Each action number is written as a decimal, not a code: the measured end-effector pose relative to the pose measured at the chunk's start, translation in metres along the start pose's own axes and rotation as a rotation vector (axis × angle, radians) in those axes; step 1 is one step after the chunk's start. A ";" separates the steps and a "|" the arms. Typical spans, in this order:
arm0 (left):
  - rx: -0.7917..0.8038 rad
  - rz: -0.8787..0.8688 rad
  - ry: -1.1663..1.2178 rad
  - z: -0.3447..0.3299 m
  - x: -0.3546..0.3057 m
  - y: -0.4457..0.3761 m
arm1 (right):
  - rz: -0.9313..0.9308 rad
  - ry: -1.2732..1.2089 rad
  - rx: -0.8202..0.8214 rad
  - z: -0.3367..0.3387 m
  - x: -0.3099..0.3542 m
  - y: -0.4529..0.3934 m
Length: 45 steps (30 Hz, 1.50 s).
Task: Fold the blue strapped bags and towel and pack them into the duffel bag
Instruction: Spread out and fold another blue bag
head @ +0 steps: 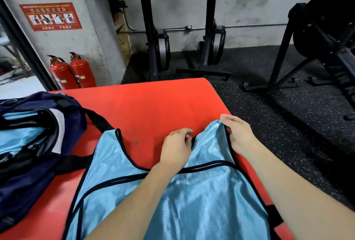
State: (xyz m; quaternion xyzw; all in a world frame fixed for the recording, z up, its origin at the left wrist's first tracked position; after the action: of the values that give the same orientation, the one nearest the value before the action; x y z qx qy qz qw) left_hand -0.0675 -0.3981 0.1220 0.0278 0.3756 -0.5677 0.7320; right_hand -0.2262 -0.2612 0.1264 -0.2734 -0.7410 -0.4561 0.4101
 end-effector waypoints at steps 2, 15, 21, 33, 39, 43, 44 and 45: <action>0.016 -0.021 0.043 0.000 0.001 -0.002 | -0.048 0.054 0.016 -0.004 -0.002 0.001; 0.106 -0.101 0.089 0.004 0.002 -0.031 | 0.042 -0.035 -0.014 -0.006 0.000 0.004; -0.156 0.070 0.168 0.012 0.016 -0.033 | 0.072 -0.017 -0.094 0.000 -0.003 -0.001; 0.143 -0.110 -0.150 0.014 0.008 -0.063 | 0.178 0.224 -0.100 -0.005 -0.002 0.006; 0.148 -0.018 -0.017 0.023 0.031 -0.074 | 0.361 0.655 -0.188 -0.003 -0.003 0.010; 0.045 -0.015 -0.067 0.031 0.029 -0.059 | 0.565 1.039 -0.317 -0.005 -0.011 0.011; 0.012 -0.079 -0.087 0.033 0.023 -0.050 | 0.676 1.118 -0.318 -0.008 -0.013 0.015; 0.000 -0.164 -0.107 0.033 0.015 -0.041 | 0.775 1.188 -0.296 -0.013 -0.014 0.019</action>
State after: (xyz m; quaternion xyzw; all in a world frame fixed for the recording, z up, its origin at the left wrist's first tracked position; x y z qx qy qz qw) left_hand -0.0837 -0.4401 0.1528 -0.0334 0.3373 -0.6263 0.7021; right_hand -0.1989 -0.2651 0.1261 -0.2751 -0.1734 -0.4448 0.8345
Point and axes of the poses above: each hand's wrist, its own y-axis away from the middle knuckle, its own z-axis out of the back of the hand, x = y × z, the point moved 2 cm from there along -y, towards the middle knuckle, and after that the axes turned 14 degrees about -z, right-handed, at the moved point
